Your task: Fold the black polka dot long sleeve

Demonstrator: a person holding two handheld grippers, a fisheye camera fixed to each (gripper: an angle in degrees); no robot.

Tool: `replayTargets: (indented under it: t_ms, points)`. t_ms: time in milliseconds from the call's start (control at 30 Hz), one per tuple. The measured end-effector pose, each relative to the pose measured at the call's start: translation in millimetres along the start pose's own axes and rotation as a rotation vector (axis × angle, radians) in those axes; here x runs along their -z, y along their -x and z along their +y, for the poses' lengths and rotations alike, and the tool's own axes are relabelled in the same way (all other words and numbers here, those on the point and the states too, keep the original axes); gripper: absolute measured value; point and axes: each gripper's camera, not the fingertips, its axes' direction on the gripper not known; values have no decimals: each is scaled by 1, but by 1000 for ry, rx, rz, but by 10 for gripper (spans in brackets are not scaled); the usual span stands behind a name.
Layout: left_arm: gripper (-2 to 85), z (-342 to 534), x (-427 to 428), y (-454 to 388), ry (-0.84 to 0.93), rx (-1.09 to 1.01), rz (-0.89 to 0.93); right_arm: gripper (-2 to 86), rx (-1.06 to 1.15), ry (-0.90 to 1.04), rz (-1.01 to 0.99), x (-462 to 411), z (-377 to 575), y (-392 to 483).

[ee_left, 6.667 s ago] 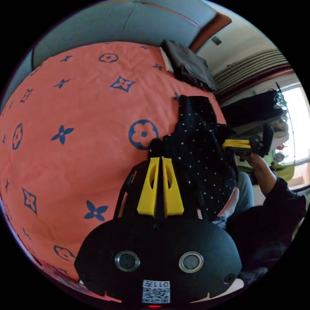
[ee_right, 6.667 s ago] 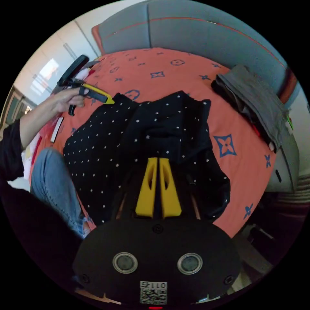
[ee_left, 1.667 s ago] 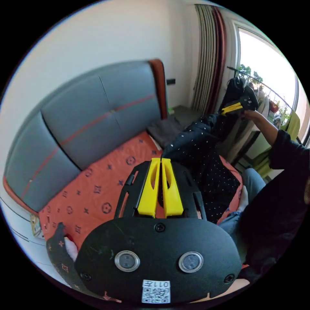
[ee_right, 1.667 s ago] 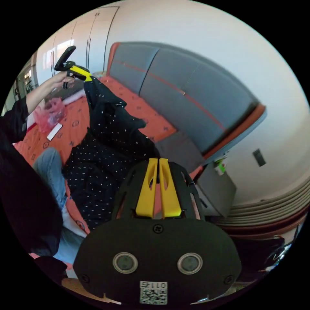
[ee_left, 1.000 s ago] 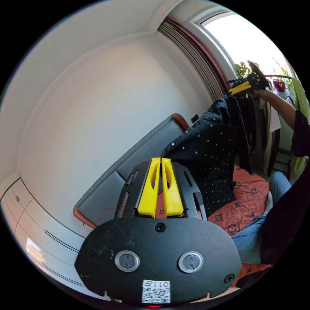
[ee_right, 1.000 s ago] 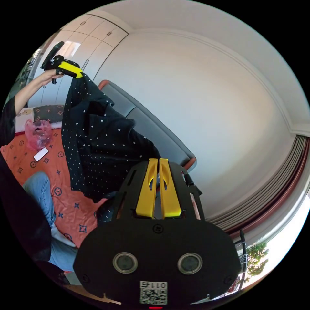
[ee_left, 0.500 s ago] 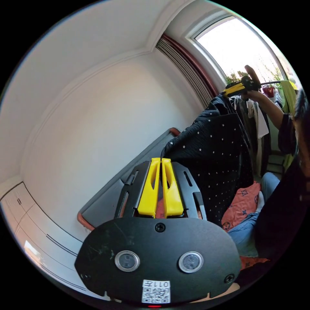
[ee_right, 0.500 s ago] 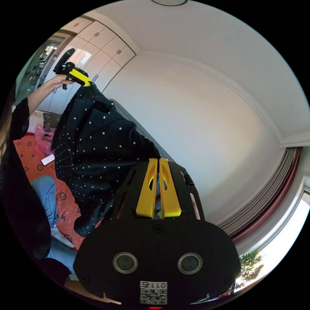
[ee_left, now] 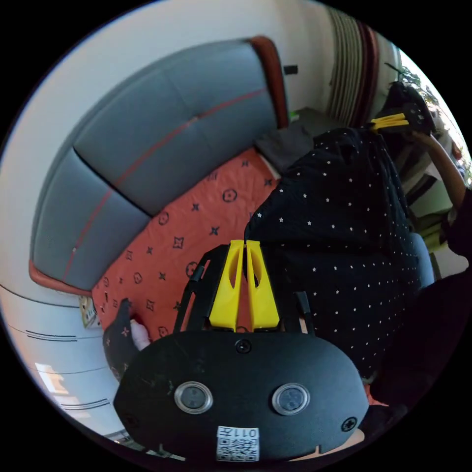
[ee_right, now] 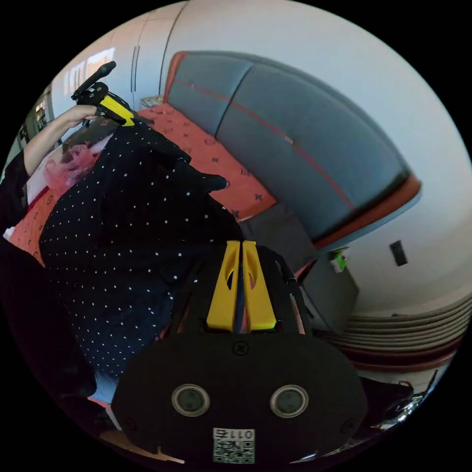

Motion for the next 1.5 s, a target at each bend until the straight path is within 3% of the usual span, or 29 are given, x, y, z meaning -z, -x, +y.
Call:
replayTargets:
  t_ms: [100, 300, 433, 567, 733, 800, 867, 967, 1100, 1300, 1367, 1500]
  points:
    - [-2, -15, -112, 21, 54, 90, 12, 13, -60, 70, -35, -108, -30, -17]
    - [2, -36, -257, 57, 49, 200, -19, 17, -184, 87, -13, -246, -78, -51]
    - [20, -40, -312, 70, 53, 207, -19, 27, -207, 86, -25, -298, -96, -64]
    - [116, -29, -357, 98, 95, 340, -55, 53, -211, 72, -92, -333, -110, -77]
    - [161, 1, -361, 146, 21, 502, 136, 137, -275, 53, -66, -327, -128, -101]
    - [152, 19, -344, 148, -91, 465, 232, 127, -285, -19, 7, -309, -131, -103]
    - [146, 32, -328, 141, -160, 431, 173, 113, -273, -85, 24, -298, -135, -94]
    - [136, 51, -315, 139, -206, 411, 128, 97, -166, -109, -142, -303, -160, -58]
    - [118, 66, -319, 96, -131, 160, 319, 84, -121, -105, -311, -343, -202, 5]
    - [101, 123, -349, -25, -45, -158, 401, 73, -270, -6, -424, -429, -248, 37]
    - [98, 140, -369, -46, -18, -168, 459, 51, -277, -17, -405, -442, -259, 45]
    - [93, 173, -421, -73, 91, -148, 637, 30, -225, 74, -121, -472, -284, 62]
